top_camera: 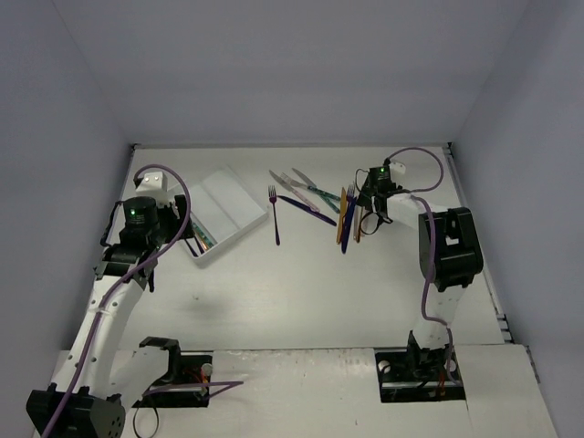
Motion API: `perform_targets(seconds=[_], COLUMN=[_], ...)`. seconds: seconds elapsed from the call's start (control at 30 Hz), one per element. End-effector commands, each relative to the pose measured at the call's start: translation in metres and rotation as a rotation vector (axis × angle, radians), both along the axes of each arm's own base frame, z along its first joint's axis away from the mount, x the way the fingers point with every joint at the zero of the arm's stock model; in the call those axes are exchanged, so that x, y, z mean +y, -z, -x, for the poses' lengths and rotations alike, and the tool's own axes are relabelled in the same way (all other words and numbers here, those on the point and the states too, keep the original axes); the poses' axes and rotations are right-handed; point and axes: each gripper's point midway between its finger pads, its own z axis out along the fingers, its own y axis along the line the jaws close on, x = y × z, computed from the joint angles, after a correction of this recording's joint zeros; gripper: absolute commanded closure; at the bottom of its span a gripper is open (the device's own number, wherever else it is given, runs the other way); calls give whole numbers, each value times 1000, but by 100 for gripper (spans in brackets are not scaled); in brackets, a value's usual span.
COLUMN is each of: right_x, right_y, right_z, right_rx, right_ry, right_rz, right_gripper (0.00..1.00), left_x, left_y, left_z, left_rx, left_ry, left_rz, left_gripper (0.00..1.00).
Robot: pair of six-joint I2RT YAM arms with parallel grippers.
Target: Sort the eating utensils into containers
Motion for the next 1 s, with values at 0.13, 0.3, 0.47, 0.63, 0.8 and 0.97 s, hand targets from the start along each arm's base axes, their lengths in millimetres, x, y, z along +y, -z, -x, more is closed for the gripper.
perform_targets(seconds=[0.13,0.3,0.47,0.63,0.8,0.97], right_x=[-8,-20,-21,-28,-40,-38], right_y=[-4,7,13,25,28,-8], right_z=[-14,-5,-1,9,26,26], right_rx=[-35,-4,14,51,70,-4], right_ry=[27,42,21,19,43,20], right_rz=[35,36,45,48,36,33], right_gripper=[49,57,62,70,100,100], left_x=[4,0,0,-1,-12,-35], left_y=[-17,-20,-20,-20,-23,-29], left_z=[-3,-3,-3,-3,-4,-7], left_rx=[-61,-67,-70,-69,-85,-113], left_ry=[-13,0,1,4,60,175], left_rz=[-22,-16,-16,-15,10,68], left_gripper=[25,19,18,18,18,18])
